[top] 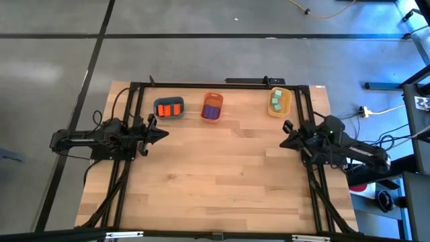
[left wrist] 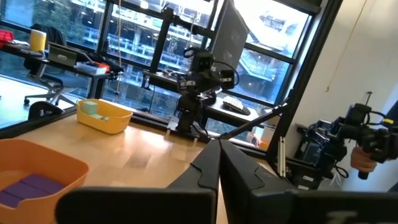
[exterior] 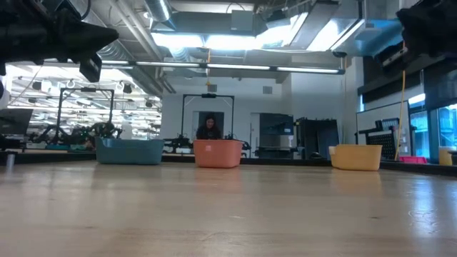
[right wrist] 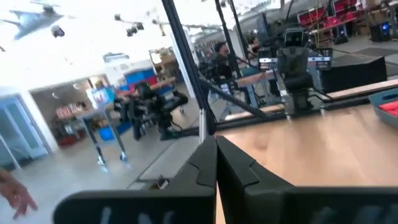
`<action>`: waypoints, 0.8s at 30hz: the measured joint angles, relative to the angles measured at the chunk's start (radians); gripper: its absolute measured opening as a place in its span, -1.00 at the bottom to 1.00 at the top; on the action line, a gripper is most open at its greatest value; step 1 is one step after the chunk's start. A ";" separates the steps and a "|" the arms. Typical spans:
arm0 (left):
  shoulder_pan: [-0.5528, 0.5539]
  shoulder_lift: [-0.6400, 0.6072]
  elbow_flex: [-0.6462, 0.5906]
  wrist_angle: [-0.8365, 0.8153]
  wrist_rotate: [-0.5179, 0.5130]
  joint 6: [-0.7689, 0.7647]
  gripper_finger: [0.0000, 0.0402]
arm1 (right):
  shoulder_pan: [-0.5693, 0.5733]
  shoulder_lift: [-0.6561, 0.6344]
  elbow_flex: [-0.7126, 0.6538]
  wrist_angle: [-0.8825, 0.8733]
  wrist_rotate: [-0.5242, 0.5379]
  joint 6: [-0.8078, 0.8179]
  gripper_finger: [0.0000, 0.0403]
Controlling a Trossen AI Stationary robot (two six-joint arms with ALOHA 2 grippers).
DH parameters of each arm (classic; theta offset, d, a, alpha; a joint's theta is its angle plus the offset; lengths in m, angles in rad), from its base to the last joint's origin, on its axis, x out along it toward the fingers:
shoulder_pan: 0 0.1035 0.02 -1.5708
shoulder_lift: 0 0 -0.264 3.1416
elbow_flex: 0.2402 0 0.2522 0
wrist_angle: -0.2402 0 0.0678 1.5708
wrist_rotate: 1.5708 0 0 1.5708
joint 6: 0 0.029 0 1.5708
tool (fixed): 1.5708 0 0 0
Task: Sort & place blocks by color
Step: Return to Home Position
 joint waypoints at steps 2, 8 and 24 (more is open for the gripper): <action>0.000 0.000 0.000 -0.001 0.000 0.000 -1.00 | 0.055 0.000 -0.044 0.083 0.032 0.045 -1.00; 0.000 0.000 0.000 -0.001 0.002 0.000 -0.95 | 0.213 0.000 -0.081 0.030 0.248 -0.010 -1.00; 0.000 0.000 0.000 -0.002 0.001 0.000 -0.88 | 0.249 0.076 -0.077 -0.086 0.706 -0.381 -0.94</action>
